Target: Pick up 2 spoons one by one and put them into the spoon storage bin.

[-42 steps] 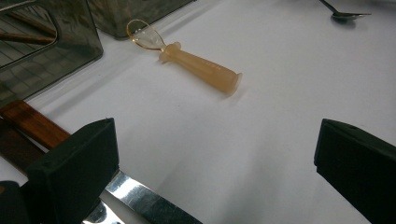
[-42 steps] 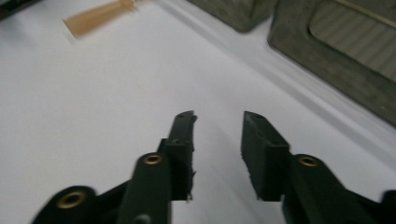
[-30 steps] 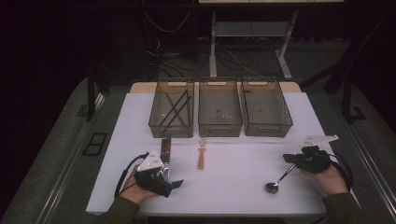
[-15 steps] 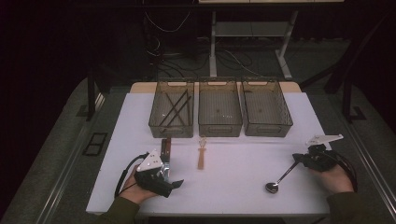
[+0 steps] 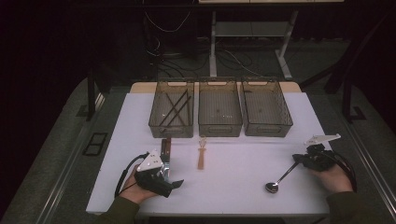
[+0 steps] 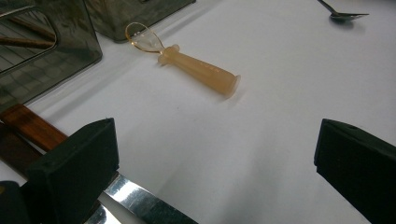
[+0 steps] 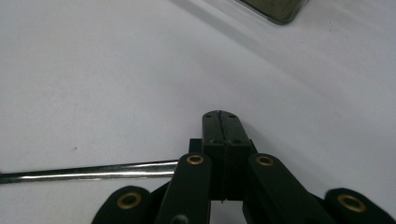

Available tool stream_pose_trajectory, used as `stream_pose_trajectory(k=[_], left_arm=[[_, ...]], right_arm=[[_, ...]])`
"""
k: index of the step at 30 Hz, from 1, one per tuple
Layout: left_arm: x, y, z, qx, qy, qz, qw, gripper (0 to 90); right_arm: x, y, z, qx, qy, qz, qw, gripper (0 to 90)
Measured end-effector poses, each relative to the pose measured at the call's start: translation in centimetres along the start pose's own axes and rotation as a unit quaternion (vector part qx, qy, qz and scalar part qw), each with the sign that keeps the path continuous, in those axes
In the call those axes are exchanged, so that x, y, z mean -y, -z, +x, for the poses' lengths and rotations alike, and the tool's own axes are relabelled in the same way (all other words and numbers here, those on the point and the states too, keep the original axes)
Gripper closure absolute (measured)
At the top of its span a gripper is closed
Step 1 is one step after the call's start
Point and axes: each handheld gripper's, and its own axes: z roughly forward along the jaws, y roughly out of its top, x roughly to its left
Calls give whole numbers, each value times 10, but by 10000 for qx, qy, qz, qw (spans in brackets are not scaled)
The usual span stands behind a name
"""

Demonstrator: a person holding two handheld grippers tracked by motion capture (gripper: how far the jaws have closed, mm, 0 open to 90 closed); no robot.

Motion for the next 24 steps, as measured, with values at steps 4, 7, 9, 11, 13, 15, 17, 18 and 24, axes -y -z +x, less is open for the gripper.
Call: stream_pose_trajectory(k=[4, 7, 9, 11, 13, 15, 17, 18, 24], left_arm=[[1, 1, 0, -6, -9, 3, 10000, 0], [1, 1, 0, -10, -12, 24, 10000, 0], [1, 1, 0, -10, -15, 14, 10000, 0], [0, 0, -1, -14, -24, 19, 10000, 0], [0, 0, -1, -13, -31, 23, 10000, 0], [0, 0, -1, -14, -32, 15, 10000, 0], [0, 0, -1, -14, -27, 24, 10000, 0], [0, 0, -1, -13, -30, 25, 10000, 0], [0, 0, -1, 4, -44, 52, 10000, 0]], right_arm=[[3, 2, 1, 13, 24, 5, 10000, 900], [7, 6, 2, -10, -12, 24, 10000, 900], [11, 8, 2, -5, -29, 5, 10000, 900], [14, 11, 4, -22, -24, 29, 10000, 900], [17, 14, 6, -21, 0, 42, 10000, 900], [20, 16, 8, -41, 4, 71, 10000, 900], [22, 18, 10, -73, -7, 99, 9999, 900], [23, 19, 10, -88, 7, 106, 9999, 900], [30, 26, 16, -178, 97, 176, 9996, 900]])
